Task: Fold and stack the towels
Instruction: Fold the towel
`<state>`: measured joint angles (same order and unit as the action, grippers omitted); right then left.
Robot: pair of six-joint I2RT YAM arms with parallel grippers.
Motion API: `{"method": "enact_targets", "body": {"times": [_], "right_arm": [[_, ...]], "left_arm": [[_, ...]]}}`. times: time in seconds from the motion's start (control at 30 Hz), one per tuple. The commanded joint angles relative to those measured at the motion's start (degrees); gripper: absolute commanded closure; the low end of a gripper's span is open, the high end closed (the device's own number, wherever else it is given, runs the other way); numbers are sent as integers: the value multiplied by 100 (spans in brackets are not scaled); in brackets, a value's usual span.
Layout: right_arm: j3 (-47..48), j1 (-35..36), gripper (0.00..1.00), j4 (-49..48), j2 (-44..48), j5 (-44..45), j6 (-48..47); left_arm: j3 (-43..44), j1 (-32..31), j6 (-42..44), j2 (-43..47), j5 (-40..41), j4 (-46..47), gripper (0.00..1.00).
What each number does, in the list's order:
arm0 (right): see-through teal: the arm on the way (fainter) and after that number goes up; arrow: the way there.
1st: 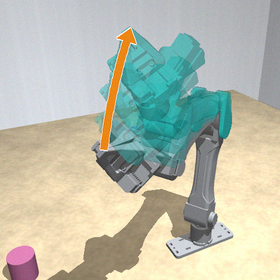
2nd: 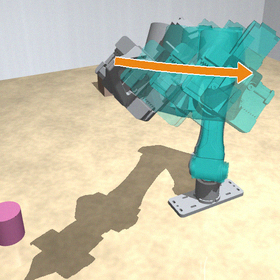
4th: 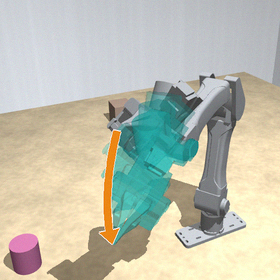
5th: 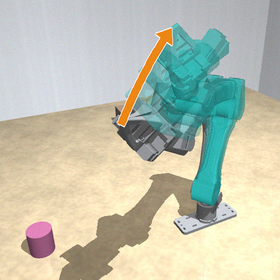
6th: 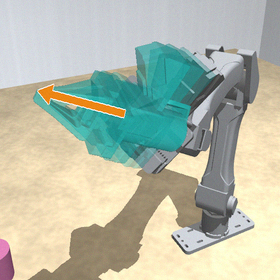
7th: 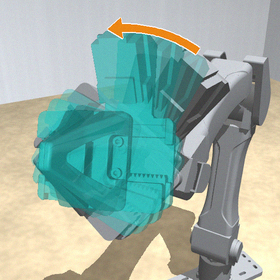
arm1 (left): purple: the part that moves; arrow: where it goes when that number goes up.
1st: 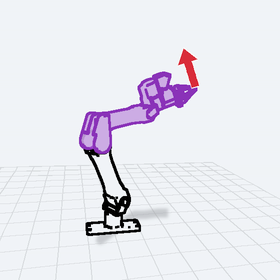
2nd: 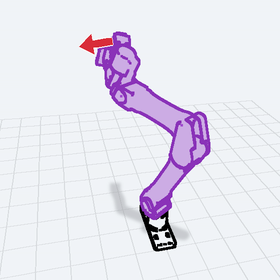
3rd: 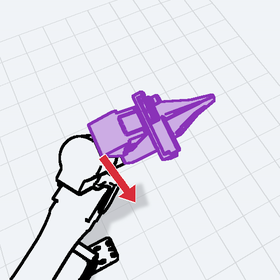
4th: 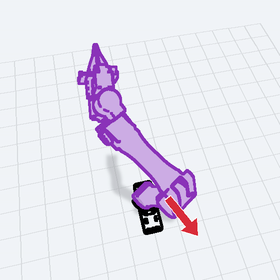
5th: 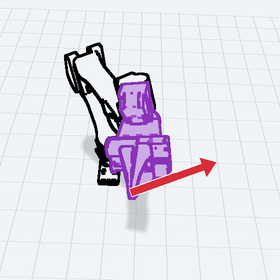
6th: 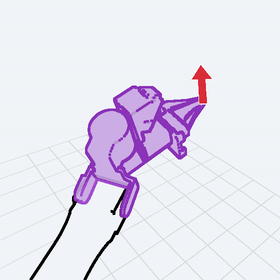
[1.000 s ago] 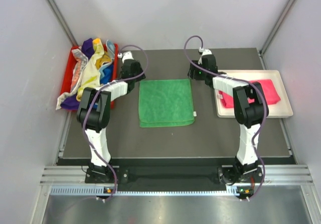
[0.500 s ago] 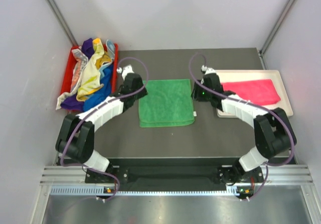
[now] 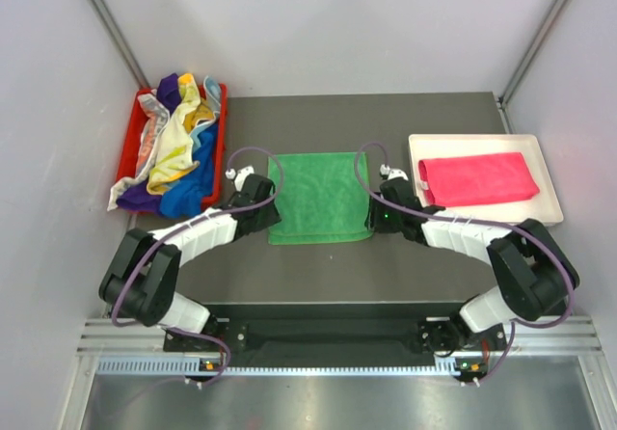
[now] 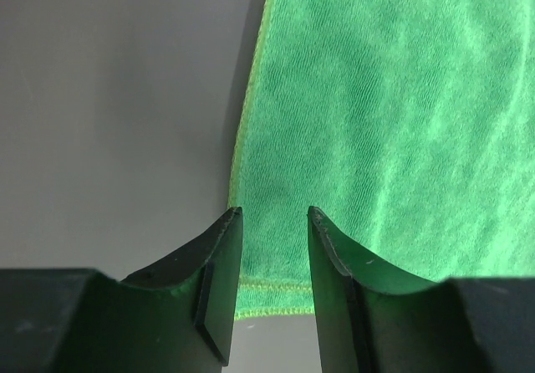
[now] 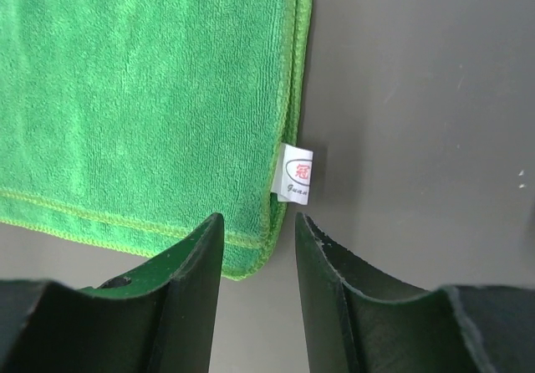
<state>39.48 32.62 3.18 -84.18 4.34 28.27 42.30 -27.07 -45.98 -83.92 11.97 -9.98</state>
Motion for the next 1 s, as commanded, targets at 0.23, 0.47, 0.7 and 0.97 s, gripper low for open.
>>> {"method": "enact_targets", "body": {"times": [0.23,0.47,0.7,0.97], "right_arm": [[-11,148,63,-354,209,295,187],[68,236,63,-205,280,401,179],[103,368,66,-239,69,463,249],[138,420,67,-283,-125,524,311]], "left_arm": [[-179,-44,-61,490,113,-153,58],[-231,-61,-17,622,113,-285,59],[-293,-62,-8,631,113,-277,60],[-346,-79,18,526,95,-215,62]]}}
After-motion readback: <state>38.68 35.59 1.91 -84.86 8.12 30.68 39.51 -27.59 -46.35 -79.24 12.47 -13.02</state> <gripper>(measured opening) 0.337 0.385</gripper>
